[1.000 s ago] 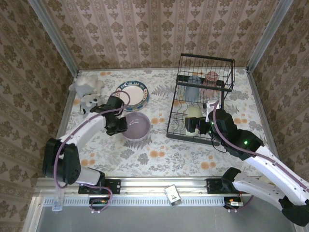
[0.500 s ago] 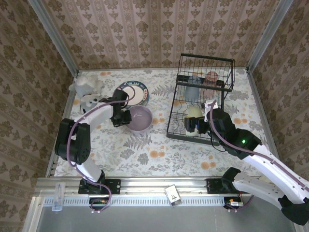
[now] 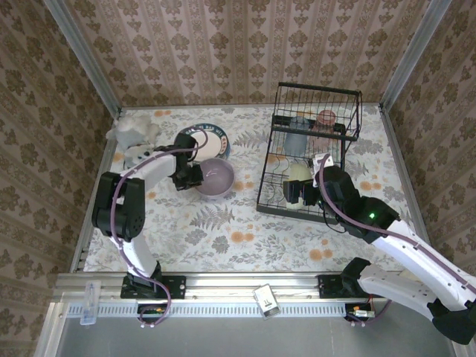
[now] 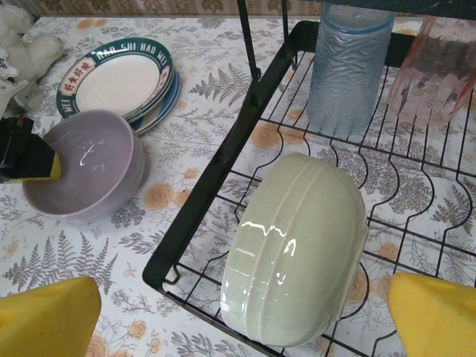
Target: Unload the mixed dishes from the dish rack
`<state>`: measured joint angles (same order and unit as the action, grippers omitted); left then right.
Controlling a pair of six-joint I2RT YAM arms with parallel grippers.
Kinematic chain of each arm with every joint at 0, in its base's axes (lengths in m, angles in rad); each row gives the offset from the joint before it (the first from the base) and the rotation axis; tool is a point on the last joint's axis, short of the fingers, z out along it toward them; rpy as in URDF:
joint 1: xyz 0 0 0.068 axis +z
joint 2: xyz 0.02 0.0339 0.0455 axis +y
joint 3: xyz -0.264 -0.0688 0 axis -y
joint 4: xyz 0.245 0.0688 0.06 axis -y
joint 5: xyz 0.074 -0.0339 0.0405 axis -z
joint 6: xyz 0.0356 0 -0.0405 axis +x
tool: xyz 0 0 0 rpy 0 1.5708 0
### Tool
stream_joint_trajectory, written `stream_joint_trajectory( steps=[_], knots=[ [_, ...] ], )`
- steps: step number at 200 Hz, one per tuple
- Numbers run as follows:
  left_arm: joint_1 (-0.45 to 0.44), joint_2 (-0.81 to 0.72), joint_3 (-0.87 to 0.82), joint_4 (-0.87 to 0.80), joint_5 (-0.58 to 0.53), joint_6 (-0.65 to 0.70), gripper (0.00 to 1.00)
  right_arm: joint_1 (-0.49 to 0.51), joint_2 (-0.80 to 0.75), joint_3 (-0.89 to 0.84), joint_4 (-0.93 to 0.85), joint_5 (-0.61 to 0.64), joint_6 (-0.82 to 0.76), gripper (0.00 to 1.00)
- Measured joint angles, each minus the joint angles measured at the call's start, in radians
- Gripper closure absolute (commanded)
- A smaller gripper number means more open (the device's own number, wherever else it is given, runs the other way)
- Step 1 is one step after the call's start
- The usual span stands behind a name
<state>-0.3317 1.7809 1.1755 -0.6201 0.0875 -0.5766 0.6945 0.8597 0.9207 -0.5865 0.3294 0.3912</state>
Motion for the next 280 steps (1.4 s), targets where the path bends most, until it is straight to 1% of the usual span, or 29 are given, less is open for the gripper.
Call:
stream_joint_trajectory(
  steps=[48,88,102,155,178,186,202,226,242,254,257,259,280],
  knots=[
    [0.024,0.048,0.059,-0.005,0.017,0.005,1.0,0.0,0.011,0.0,-0.004,0.005,0.0,0.0],
    [0.026,0.051,0.062,0.0,0.018,0.005,1.0,-0.002,0.026,0.0,-0.027,0.014,0.001,0.0],
    [0.026,0.051,0.062,0.0,0.019,0.005,0.99,-0.004,0.045,0.0,-0.032,0.015,0.002,0.0],
    [0.002,0.031,0.039,0.006,0.013,0.004,0.98,-0.014,0.132,0.019,-0.077,0.03,0.016,0.0],
    [-0.008,0.02,0.027,0.003,0.013,0.004,0.94,-0.024,0.149,0.033,-0.095,0.034,0.033,0.0],
    [-0.009,0.018,0.026,0.004,0.013,0.004,0.9,-0.027,0.155,0.037,-0.1,0.034,0.037,0.0],
    [-0.009,0.013,0.026,0.004,0.013,0.004,0.79,-0.034,0.172,0.05,-0.115,0.034,0.047,0.0],
    [-0.008,-0.019,0.026,0.012,0.022,0.001,0.58,-0.04,0.198,0.068,-0.137,0.034,0.058,0.0],
    [-0.008,-0.048,0.028,0.017,0.023,-0.003,0.36,-0.045,0.202,0.074,-0.151,0.034,0.063,0.0],
    [-0.008,-0.069,0.031,0.017,0.025,0.005,0.12,-0.051,0.203,0.077,-0.159,0.034,0.069,0.0],
    [-0.008,-0.074,0.032,0.018,0.025,0.004,0.04,-0.052,0.203,0.078,-0.161,0.034,0.069,0.0],
    [-0.008,-0.079,0.032,0.018,0.025,0.006,0.01,-0.053,0.203,0.078,-0.161,0.034,0.071,0.0],
    [-0.008,-0.121,0.04,0.016,0.025,0.007,0.0,-0.062,0.214,0.089,-0.175,0.034,0.082,0.0]
  ],
)
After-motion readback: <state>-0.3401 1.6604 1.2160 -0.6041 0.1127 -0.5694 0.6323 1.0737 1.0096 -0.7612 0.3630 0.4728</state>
